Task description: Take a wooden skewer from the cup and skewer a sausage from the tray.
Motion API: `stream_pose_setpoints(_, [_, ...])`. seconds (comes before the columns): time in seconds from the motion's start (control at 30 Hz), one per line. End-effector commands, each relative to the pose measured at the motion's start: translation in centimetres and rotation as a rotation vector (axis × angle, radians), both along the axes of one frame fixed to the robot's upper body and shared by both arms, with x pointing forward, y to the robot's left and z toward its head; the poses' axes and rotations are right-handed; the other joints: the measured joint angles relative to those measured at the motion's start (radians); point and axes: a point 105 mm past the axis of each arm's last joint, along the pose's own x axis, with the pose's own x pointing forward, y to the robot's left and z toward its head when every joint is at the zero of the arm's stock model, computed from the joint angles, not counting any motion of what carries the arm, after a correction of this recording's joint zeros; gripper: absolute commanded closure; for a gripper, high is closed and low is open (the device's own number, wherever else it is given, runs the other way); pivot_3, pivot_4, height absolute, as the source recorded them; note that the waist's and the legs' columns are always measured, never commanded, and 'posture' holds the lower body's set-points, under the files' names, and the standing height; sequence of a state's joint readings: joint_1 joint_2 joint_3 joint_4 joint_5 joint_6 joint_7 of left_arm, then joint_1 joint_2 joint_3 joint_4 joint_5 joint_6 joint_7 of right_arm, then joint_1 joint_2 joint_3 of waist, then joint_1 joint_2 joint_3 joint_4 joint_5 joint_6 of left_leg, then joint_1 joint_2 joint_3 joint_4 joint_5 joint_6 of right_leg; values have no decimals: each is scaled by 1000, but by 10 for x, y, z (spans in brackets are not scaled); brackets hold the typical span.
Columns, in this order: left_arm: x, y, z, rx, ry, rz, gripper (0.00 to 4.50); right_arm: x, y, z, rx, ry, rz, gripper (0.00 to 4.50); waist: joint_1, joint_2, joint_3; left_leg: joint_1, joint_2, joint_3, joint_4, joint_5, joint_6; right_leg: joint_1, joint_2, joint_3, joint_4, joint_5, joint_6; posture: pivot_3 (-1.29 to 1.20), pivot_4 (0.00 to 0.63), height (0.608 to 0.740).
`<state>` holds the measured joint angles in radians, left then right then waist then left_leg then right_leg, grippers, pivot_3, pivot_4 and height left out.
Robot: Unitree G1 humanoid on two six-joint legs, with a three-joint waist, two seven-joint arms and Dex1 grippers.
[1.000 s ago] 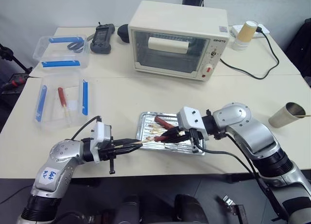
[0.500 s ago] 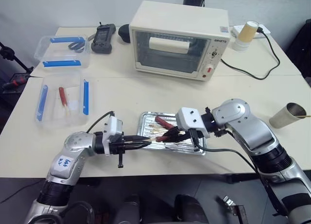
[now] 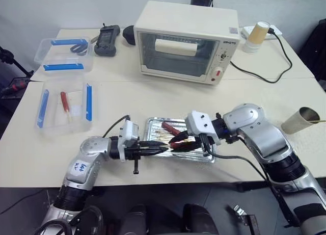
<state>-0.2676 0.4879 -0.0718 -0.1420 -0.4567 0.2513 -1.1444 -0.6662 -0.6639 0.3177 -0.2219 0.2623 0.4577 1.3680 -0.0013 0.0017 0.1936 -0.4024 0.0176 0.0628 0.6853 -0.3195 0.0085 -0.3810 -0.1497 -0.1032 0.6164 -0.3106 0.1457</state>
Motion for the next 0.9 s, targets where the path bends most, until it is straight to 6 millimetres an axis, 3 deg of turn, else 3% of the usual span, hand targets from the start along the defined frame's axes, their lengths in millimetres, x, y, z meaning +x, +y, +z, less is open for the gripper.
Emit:
stream_pose_setpoints(0.03, [-2, 31, 13, -12, -65, 116, 4500, 0, -29, 13, 33, -44, -45, 1829, 1, 0, 0, 0, 0, 0, 0, 0, 0, 0, 0, 0, 0, 0, 0, 0, 150, 740])
stream_pose_setpoints(0.2, [-11, 68, 26, -29, -90, 305, 4500, -7, -59, 27, 188, -76, -98, 172, 1, 0, 0, 0, 0, 0, 0, 0, 0, 1, -1, 0, -1, 0, 0, 0, 150, 740])
stream_pose_setpoints(0.23, [-12, 77, 32, -57, -100, 365, 4500, -6, -64, 33, 262, -113, -121, 36, 1, 0, 0, 0, 0, -1, 0, 0, 0, 1, -1, 0, -1, 0, 0, 0, 150, 740])
stream_pose_setpoints(0.4, [-1, 131, 70, -331, -172, 812, 4500, -9, -83, 60, 619, -294, -263, 36, 3, -1, 0, 4, 1, -3, -1, 0, 0, 6, -1, 0, -2, 0, 0, 0, 150, 740])
stream_pose_setpoints(0.47, [9, 161, 82, -444, -192, 1061, 4500, -13, -90, 55, 711, -128, -353, 36, 8, -1, 0, 7, 1, -9, -1, 0, 0, 8, -1, 1, -1, 0, 0, 0, 150, 740])
stream_pose_setpoints(0.53, [14, 179, 88, -502, -203, 1215, 4500, -16, -90, 51, 748, -126, -390, 36, 17, -3, -1, 9, 0, -10, -1, 0, 0, 9, -2, 1, 0, 0, 0, 0, 150, 740])
stream_pose_setpoints(0.73, [38, 214, 83, -569, -151, 1574, 4500, -32, -63, 60, 921, -122, -321, 36, 24, -4, -1, 11, 0, -8, -2, 0, 0, 10, -1, 2, 1, 0, 0, 0, 150, 740])
stream_pose_setpoints(0.9, [61, 224, 68, -486, -78, 1683, 4500, -30, -46, 68, 965, -184, -262, 36, 24, -4, -1, 11, -1, -5, -2, 0, 0, 7, -1, 3, 2, 0, 0, 0, 150, 740])
